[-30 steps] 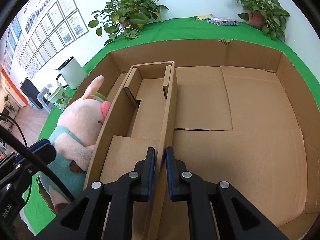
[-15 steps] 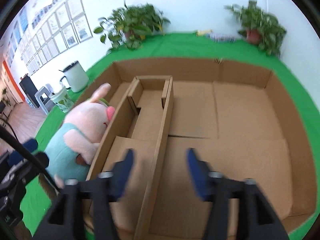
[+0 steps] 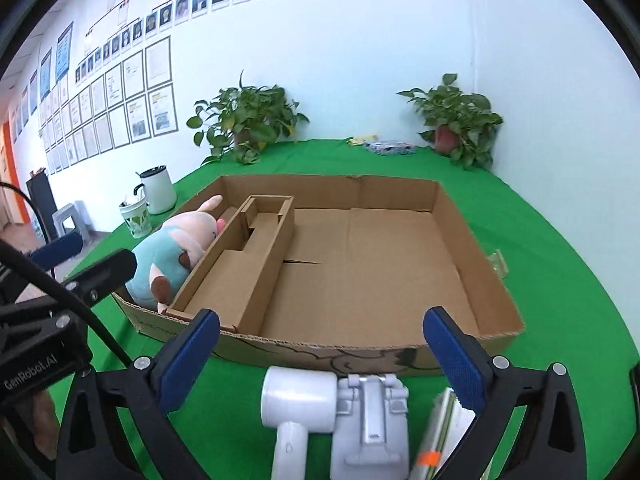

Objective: Organize objects
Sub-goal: 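Move both tools back toward the hair dryer and phone stand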

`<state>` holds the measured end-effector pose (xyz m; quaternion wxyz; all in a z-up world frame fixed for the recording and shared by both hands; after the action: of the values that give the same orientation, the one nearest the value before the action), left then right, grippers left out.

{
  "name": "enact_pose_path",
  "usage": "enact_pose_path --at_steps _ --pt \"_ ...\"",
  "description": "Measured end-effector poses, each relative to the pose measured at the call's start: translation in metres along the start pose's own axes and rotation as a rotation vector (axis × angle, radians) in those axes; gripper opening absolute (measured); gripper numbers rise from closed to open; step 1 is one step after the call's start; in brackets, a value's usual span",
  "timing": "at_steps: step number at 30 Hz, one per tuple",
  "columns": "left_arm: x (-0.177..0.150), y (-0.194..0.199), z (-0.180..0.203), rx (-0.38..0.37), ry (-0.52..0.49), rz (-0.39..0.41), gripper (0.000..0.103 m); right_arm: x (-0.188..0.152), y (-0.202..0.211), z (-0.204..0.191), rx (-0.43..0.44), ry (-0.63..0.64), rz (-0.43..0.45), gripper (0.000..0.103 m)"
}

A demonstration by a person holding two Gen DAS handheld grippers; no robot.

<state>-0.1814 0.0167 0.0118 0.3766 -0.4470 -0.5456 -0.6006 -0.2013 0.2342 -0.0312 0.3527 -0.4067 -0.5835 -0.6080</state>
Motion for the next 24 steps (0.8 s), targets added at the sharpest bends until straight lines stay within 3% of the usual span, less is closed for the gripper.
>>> enact_pose_path --at_steps 8,15,16,17,18,19,20,22,24 --pt "-0.015 0.019 0.005 0.088 0.029 -0.059 0.081 -0.010 0.041 0.020 -0.028 -0.009 0.002 0.102" --pt "-0.030 0.025 0.011 0.083 0.038 -0.106 0.080 -0.020 0.056 0.030 -0.009 -0.061 -0.004 0.102" --pt "-0.030 0.026 0.012 0.082 0.030 -0.105 0.071 -0.023 0.057 0.032 -0.004 -0.069 -0.013 0.102" --pt "-0.031 0.026 0.013 0.079 0.023 -0.105 0.050 -0.026 0.058 0.033 0.001 -0.075 -0.019 0.102" --pt "-0.033 0.026 0.015 0.065 0.014 -0.113 0.037 -0.028 0.059 0.033 0.007 -0.079 -0.024 0.102" --pt "-0.034 0.026 0.017 0.047 0.011 -0.123 0.011 -0.030 0.061 0.034 0.013 -0.080 -0.026 0.101" --pt "-0.036 0.026 0.018 0.028 0.014 -0.132 0.004 -0.031 0.062 0.033 0.017 -0.079 -0.026 0.098" --pt "-0.037 0.030 0.019 0.020 0.020 -0.122 0.004 -0.033 0.064 0.032 0.020 -0.072 -0.029 0.087" --pt "-0.033 0.035 0.017 0.042 0.015 -0.093 0.004 -0.036 0.064 0.031 0.025 -0.078 -0.039 0.062"
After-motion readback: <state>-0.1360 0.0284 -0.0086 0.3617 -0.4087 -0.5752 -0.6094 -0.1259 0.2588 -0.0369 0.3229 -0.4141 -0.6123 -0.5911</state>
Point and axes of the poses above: each gripper's, at about its wrist camera, not at the fingertips, and y roughly against the way its jaws point, z to its right, x to its top, the point moved 8 cm from there along -y, roughly the way its jaws point, and after that the axes turned 9 degrees about z, right-handed, at the moved point
